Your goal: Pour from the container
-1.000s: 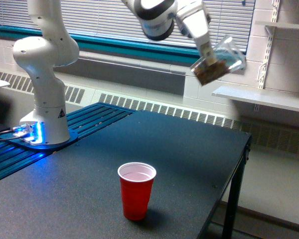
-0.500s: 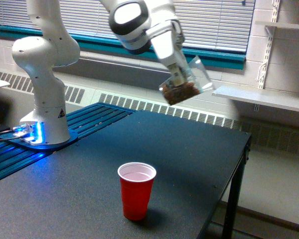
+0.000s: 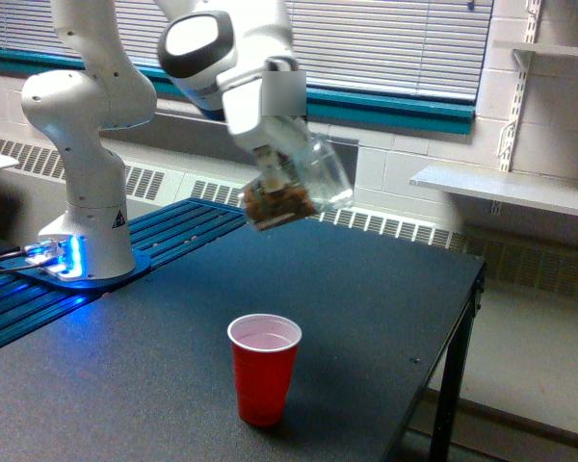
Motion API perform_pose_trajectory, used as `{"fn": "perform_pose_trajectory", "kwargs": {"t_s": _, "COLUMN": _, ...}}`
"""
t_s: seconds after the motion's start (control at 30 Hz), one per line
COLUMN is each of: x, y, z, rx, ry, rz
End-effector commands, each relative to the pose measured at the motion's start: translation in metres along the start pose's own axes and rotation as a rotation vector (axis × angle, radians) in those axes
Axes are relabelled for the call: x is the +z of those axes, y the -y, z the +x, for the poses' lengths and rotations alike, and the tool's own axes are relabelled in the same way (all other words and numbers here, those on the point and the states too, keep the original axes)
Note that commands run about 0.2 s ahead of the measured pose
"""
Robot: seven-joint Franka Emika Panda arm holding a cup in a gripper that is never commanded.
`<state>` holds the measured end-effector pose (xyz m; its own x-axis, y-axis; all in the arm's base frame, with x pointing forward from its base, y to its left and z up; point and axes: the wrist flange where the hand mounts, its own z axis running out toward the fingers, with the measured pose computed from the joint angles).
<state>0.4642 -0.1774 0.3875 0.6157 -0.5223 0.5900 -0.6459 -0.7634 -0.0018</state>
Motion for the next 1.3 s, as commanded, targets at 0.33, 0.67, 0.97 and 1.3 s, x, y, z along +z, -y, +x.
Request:
{"fn": "perform_pose_trajectory", "kwargs": {"t_s": 0.33, "x": 0.031, "y": -0.051, "z": -0.026, "rx": 0.004, "ry": 0.053, "rz": -0.104}}
{"fn": "perform_pose_trajectory", "kwargs": {"t_s": 0.67, "x": 0.049, "y": -0.063, "z": -0.049, "rx": -0.031, "ry": 0.104, "rz": -0.164}}
{"fn": "perform_pose_trajectory", "kwargs": {"t_s": 0.97, "x": 0.061, "y": -0.067, "z": -0.06, "rx": -0.072, "ry": 0.144, "rz": -0.209}}
{"fn": "perform_pose_trajectory", "kwargs": {"t_s": 1.3, "x": 0.071, "y": -0.065, "z": -0.068, "rx": -0.117, "ry": 0.174, "rz": -0.254}}
